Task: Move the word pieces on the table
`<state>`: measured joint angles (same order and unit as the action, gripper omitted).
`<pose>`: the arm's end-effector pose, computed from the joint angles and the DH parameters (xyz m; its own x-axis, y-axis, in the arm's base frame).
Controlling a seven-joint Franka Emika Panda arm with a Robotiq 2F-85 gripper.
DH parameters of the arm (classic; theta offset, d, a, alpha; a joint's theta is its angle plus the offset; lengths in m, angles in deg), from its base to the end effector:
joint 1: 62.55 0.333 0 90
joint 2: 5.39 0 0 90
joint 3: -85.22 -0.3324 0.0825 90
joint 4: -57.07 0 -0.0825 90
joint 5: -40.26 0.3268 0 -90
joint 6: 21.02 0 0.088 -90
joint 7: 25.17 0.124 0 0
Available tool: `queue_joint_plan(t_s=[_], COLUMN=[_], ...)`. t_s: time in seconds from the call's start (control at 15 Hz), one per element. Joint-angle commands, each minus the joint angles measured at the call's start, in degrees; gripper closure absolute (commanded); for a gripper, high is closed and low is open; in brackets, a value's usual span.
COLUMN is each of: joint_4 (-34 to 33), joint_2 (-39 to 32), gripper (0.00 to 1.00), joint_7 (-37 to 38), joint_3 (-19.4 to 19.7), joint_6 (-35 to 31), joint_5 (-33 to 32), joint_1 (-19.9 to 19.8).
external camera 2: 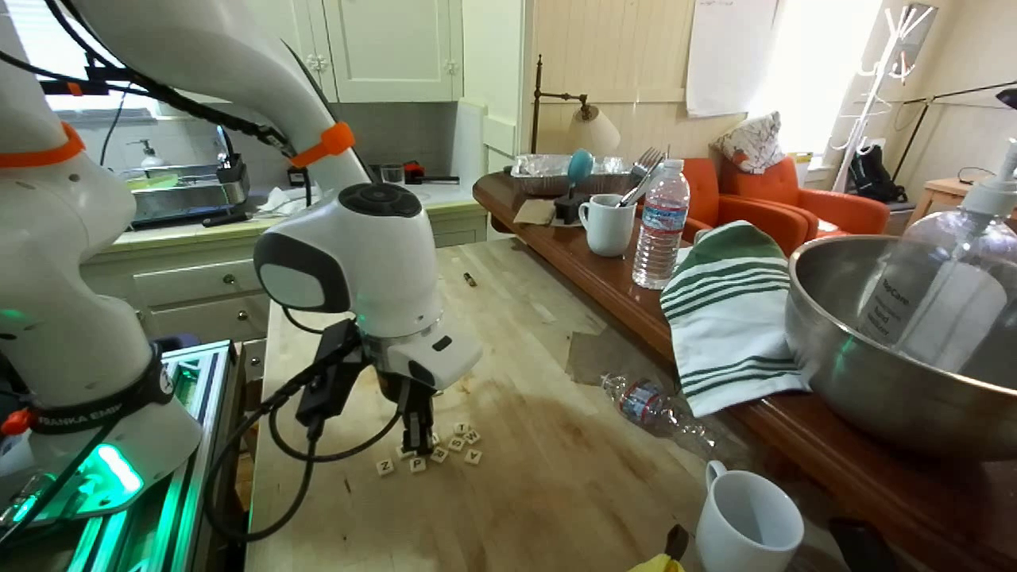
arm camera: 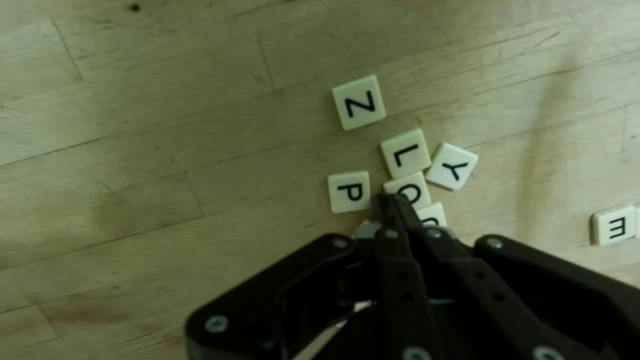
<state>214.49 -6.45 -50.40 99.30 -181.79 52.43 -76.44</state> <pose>0.3289 -0.1851 0.2696 0.9674 -0.2455 0.0615 -0.2425 -0.9688 -0.0517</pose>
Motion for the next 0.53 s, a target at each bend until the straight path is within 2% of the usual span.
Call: queue_joint_plan(t_s=[0.0, 0.47], joint_4=[0.0, 0.0], joint_2=[-1.7, 0.0], gripper=[1.0, 1.0], joint_7=[-1.3, -1.7], joint_3=[-0.2, -0.2], joint_6=[-1.4, -0.6], joint_5=[1.5, 1.3], joint_1=[0.0, 0.1])
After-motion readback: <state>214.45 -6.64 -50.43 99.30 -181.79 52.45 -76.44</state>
